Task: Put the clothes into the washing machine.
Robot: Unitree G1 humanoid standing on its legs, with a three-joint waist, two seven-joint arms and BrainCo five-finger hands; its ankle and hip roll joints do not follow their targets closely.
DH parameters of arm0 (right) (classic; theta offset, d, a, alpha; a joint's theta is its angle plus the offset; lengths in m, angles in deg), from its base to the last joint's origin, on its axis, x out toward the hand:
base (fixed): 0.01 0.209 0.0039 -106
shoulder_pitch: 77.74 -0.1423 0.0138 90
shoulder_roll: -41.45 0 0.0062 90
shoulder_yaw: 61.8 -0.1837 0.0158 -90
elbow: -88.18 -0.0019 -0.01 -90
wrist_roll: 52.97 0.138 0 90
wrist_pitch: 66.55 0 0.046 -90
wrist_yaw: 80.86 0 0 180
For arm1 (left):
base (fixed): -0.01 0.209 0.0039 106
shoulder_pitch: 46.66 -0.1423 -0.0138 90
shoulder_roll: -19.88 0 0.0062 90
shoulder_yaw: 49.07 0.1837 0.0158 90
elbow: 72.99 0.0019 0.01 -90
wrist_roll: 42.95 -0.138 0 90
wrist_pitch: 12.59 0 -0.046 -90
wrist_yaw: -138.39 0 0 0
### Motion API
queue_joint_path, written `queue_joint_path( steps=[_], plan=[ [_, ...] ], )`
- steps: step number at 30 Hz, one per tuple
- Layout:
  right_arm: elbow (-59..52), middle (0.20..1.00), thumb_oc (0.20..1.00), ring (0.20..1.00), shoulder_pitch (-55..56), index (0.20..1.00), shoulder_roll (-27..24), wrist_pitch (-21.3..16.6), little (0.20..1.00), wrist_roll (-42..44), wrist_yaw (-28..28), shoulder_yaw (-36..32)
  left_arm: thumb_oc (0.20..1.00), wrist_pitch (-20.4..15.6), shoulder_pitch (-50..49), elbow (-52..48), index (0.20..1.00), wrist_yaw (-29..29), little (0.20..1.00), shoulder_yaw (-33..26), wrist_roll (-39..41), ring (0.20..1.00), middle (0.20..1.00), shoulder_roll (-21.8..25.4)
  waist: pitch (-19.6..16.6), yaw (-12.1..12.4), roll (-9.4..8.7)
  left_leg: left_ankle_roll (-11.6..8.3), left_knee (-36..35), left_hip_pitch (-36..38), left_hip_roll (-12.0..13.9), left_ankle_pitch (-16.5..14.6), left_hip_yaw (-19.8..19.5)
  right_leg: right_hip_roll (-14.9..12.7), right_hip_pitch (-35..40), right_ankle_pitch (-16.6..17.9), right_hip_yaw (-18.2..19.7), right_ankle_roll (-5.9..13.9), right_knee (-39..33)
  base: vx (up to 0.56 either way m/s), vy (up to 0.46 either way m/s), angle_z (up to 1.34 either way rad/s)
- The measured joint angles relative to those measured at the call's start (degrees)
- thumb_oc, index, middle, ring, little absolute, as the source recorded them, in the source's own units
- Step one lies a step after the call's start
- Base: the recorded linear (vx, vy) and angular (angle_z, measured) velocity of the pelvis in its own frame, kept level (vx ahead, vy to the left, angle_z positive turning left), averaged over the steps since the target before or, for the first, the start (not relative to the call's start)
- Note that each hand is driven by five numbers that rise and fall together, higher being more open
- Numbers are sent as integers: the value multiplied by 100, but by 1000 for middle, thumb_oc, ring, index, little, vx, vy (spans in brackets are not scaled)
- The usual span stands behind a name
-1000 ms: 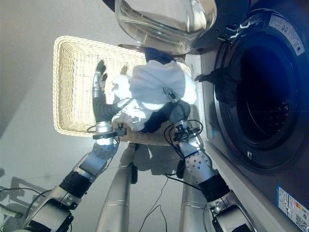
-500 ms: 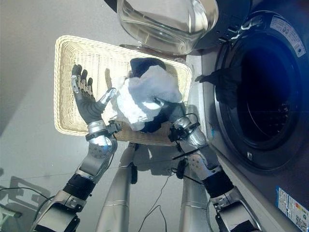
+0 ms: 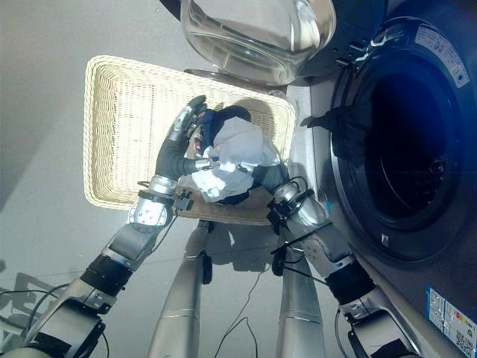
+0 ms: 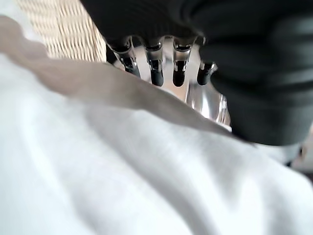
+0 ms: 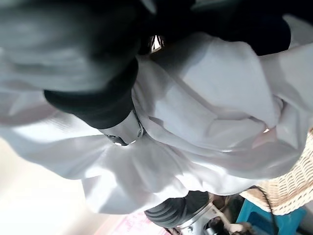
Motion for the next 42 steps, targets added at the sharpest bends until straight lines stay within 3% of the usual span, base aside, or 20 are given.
queue_joint_path(
  steps=[6, 15, 23, 29, 36, 42],
  plan=[
    [63, 200, 200, 200, -1, 200, 149, -492, 200, 316, 565, -84, 1000, 4, 69, -2, 1000, -19, 1000, 20, -22, 1000, 1000, -52, 0, -2, 0, 0, -26, 32, 8, 0, 33, 9, 0, -1, 24, 1, 1, -3, 2, -2],
    [61, 200, 200, 200, -10, 200, 516, -910, 200, 921, 1230, -370, 1000, 36, 68, -6, 1000, 194, 1000, 139, -256, 1000, 1000, -82, 0, -3, 0, 0, -57, 32, 8, 0, 33, 10, -2, -18, 24, 24, -18, 0, 0, 0],
    [62, 200, 200, 200, -69, 200, 807, -1098, 200, 1525, 1767, -564, 1000, -266, -57, 6, 1000, 2759, 1000, -130, -1377, 1000, 1000, -294, 0, 10, 0, 0, -62, 33, 11, 1, 15, 13, 15, -2, 7, -1, -28, 4, -14, 0],
    [60, 200, 200, 200, -77, 200, 989, -1121, 200, 1838, 1788, -524, 1000, -248, -129, 6, 1000, 3772, 1000, -114, -2396, 1000, 1000, -327, 0, 27, 0, -1, -46, 34, 8, 1, -19, 8, 45, -4, -24, 2, -29, 0, 0, 0],
    [42, 200, 200, 200, -71, 200, 1001, -1121, 200, 2299, 1533, -399, 1000, -54, -58, 10, 1000, 4145, 1000, -102, -2950, 1000, 1000, -314, 0, 14, 0, -1, -46, 34, 10, 1, -19, 8, 46, -17, -26, 21, -29, 0, 0, 0],
    [-12, 200, 200, 200, -61, 200, 998, -1121, 200, 2715, 1131, -295, 1000, 185, 54, 15, 1000, 3728, 1000, 33, -2949, 1000, 1000, -204, 0, 13, 0, -1, -45, 33, 9, 1, -18, 8, 45, -17, -27, 21, -30, 0, 0, 0]
  ],
)
